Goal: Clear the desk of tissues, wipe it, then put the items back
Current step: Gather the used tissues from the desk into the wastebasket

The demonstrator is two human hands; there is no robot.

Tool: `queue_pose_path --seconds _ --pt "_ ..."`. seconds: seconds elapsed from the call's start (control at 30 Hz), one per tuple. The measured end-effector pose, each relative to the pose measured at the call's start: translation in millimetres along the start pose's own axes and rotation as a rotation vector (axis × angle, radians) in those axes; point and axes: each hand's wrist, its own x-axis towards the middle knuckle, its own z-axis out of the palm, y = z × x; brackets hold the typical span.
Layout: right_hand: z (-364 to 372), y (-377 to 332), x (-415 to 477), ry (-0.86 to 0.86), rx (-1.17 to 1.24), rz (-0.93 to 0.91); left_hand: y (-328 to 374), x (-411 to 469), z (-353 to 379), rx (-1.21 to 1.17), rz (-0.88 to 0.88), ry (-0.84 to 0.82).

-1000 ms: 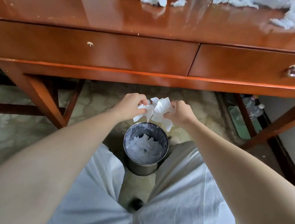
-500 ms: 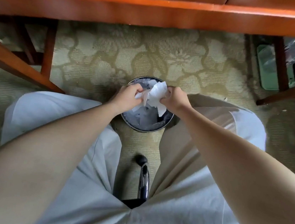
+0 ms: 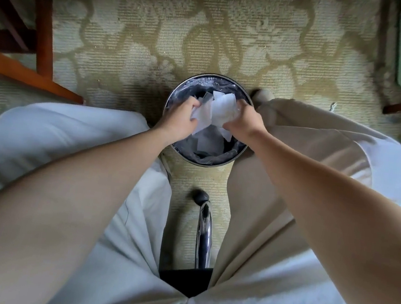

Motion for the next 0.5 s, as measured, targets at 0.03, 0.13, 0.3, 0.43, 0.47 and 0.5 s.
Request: queue_pose_path --seconds 0.03,0.13,0.3,0.43,0.47,0.5 --pt "1 0 1 -0.002 -0.001 -0.009 -2 1 0 -0.007 0.007 -0.002" --pt "3 -2 2 -0.009 -0.016 -0.031 -4 0 -3 -0.004 0.021 0.007" --pt "4 -9 -1 -0.016 -0.038 -0.046 0 -6 -13 0.019 0.065 0.006" --pt "-2 -15 -10 -0.005 -0.036 -0.071 8 -17 -23 0.069 0.113 0.029" --pt "-4 -17 -13 0.002 -0.036 -0.081 10 -21 -27 0.080 0.126 0.031" --pt "-6 -20 -17 0.013 -0.039 -0.092 12 -25 -31 0.088 0.138 0.033"
